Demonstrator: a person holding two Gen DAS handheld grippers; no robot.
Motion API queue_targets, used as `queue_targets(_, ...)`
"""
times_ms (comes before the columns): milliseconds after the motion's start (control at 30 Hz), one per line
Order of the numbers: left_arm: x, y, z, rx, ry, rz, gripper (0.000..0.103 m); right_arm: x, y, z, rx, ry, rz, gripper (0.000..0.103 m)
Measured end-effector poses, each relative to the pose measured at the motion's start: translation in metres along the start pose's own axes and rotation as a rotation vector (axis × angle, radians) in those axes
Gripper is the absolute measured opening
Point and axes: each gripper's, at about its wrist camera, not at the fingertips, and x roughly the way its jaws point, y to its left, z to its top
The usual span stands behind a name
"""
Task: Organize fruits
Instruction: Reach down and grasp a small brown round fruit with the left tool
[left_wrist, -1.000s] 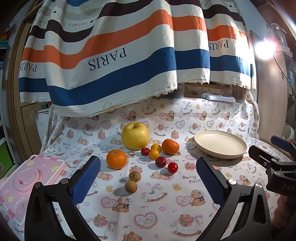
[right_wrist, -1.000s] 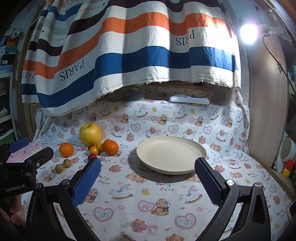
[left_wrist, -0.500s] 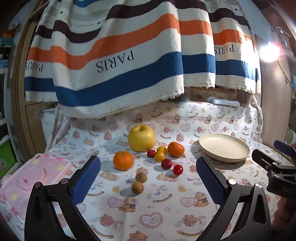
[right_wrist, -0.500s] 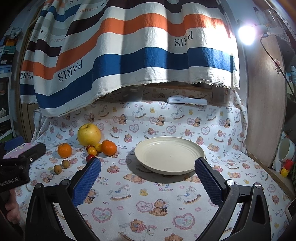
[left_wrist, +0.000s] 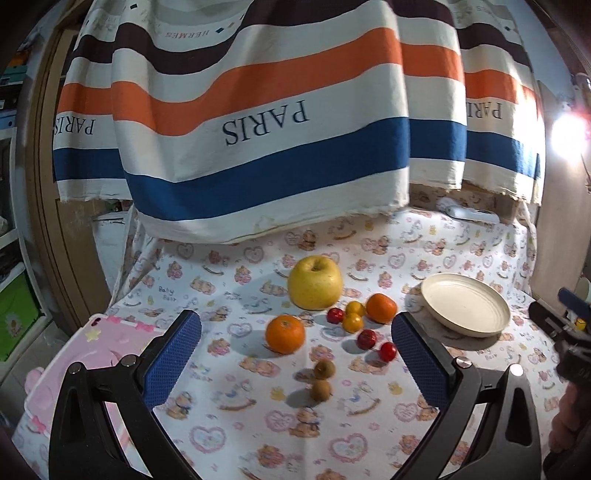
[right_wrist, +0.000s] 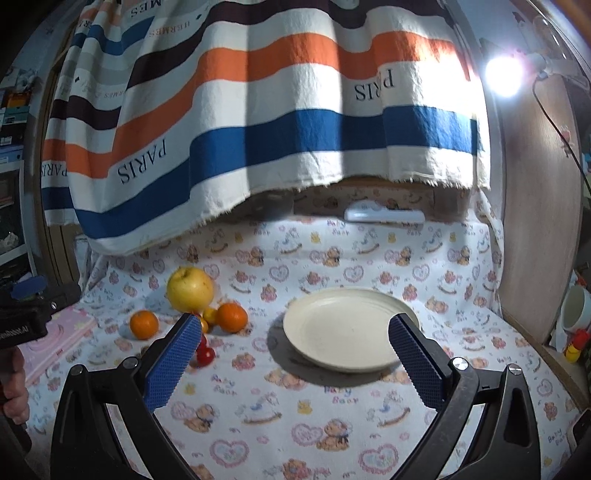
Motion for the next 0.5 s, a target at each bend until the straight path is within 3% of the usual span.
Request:
queue_targets(133, 0.025, 0.009, 0.004, -0.008, 0.09, -0.028, 0.083, 0.013, 0.008, 0.016, 0.011, -0.019, 0.008, 0.102)
queue_targets(267, 0.046, 0.011, -0.002, -0.025, 0.174, -0.072, 0.074, 0.036, 0.015, 0.027, 0.038, -0.001, 0.024, 0.102)
queue_targets(367, 0.06, 0.01, -0.013, -0.036, 0.253, -0.091, 0.06, 0.049, 0.02, 0.028, 0.038, 0.003, 0.029, 0.102)
queue_targets(433, 0.072, 0.009, -0.022, -0.059, 0.327, -0.114, 0.043, 0.058, 0.024, 0.026, 0.026, 0.012, 0.03, 0.102)
queue_targets(500, 0.083, 0.008, -0.031, -0.082, 0.385, -0.146, 0.039, 0.065, 0.027, 0.02, 0.016, 0.029, 0.035, 0.102)
